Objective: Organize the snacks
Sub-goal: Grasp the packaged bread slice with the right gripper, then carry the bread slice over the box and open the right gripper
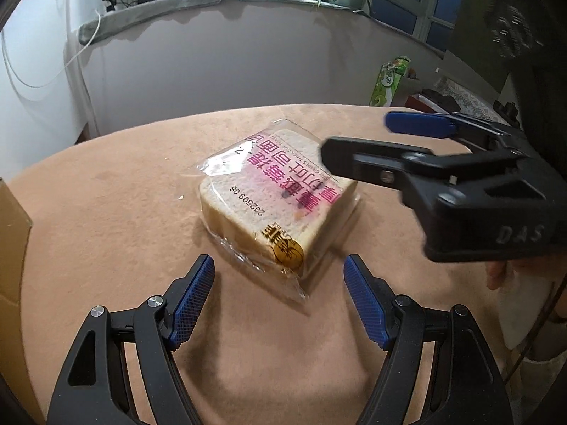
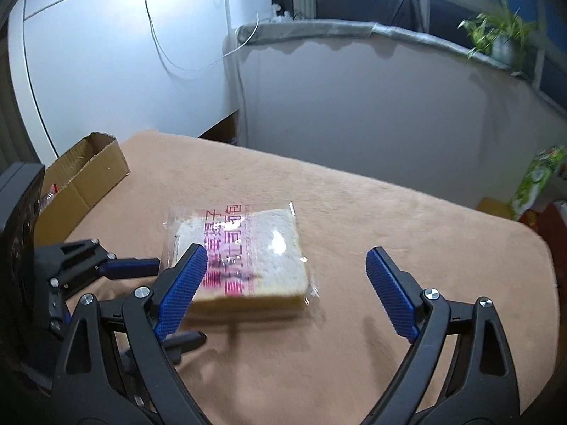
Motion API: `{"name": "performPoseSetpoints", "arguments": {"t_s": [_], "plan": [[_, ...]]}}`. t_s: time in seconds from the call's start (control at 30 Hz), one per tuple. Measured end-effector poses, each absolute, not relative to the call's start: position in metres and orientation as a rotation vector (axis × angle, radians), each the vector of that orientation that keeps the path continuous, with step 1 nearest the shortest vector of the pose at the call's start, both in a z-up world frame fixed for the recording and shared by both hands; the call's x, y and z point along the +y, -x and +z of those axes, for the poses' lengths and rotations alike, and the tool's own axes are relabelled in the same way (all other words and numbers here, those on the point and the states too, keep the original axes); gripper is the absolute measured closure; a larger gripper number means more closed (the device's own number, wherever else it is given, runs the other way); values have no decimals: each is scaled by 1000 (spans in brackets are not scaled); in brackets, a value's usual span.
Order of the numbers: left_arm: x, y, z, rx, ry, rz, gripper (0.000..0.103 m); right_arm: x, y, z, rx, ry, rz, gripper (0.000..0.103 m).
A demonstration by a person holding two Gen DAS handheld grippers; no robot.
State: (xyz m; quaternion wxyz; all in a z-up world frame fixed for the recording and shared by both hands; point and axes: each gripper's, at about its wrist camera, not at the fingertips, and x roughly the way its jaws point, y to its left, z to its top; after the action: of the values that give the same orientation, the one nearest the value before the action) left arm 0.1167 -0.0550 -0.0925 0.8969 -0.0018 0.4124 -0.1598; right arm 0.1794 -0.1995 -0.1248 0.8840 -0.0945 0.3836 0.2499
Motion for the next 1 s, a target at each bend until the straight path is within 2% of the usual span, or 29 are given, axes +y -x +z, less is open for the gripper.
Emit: {"name": "performPoseSetpoints", "arguments": {"t_s": [0.2,0.27,0.3,0.33,0.37,0.4,0.57,1.0], "plan": [[-57,-128,-97,882,31,-343,28,-194,-203,-148,890,155,574,10],[-58,-130,-96,880,24,-340,41,-197,-206,-152,908,113,597,10],[-58,-130,-96,880,17,-335,43,-199,-207,-154,914,97,604,12],[-57,-131,-95,878,16,-337,45,-201,-207,-154,918,81,619,16],[-57,-131,-96,877,18,-344,46,-202,-206,-155,922,56,644,27],[-57,-132,-95,876,21,-348,46,-204,-205,-154,918,43,647,32],[-53,-130,-95,864,27,-351,50,-211,-199,-151,905,16,619,45],[-62,-101,-70,791,-5,-382,50,-223,-156,-115,835,5,578,46]]}}
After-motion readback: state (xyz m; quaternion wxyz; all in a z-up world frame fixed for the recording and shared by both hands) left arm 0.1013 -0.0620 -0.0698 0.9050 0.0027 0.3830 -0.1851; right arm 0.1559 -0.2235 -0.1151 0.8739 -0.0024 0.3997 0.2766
